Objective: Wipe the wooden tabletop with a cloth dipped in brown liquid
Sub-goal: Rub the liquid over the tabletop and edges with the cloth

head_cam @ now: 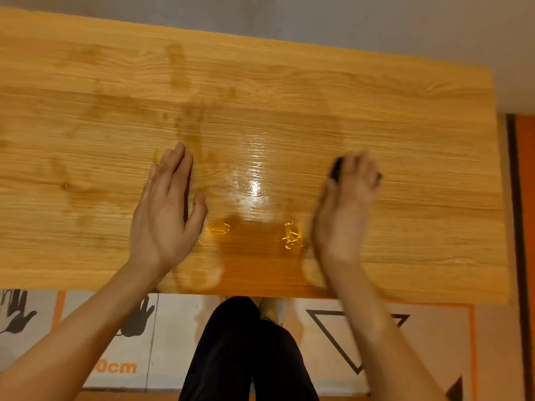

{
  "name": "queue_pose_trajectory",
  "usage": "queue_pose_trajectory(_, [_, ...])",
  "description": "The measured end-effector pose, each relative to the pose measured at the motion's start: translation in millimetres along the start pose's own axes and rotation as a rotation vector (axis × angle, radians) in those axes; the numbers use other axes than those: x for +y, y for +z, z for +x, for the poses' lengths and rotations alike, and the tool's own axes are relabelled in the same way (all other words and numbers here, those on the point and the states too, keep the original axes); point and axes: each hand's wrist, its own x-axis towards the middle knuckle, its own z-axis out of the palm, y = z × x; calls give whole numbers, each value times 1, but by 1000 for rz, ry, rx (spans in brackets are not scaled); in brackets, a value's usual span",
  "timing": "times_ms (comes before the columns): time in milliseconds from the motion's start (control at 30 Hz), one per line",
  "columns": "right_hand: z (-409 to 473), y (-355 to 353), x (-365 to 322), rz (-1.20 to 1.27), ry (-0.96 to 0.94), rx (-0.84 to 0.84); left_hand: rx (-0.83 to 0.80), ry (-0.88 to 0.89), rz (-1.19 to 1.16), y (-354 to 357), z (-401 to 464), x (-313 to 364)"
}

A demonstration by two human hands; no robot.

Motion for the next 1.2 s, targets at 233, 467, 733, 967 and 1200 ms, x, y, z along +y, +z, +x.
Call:
queue_pose_trajectory(233, [-42, 21, -52, -22, -427, -137, 23, 13, -17, 0, -2, 1])
queue_pose_trajectory(467, [8, -43, 80, 79, 14, -111, 58, 16, -53, 2, -2, -3])
queue_pose_trajectory(733, [-114, -3, -26, 22, -427, -265, 45, 9, -28, 2, -2, -3])
queue_pose_trajectory(967, [-6, -35, 60, 106, -154, -254, 48, 1, -71, 0, -1, -2])
queue_pose_trajectory(1200, [-117, -49, 52, 171, -202, -268, 39, -1, -88, 0, -2, -2])
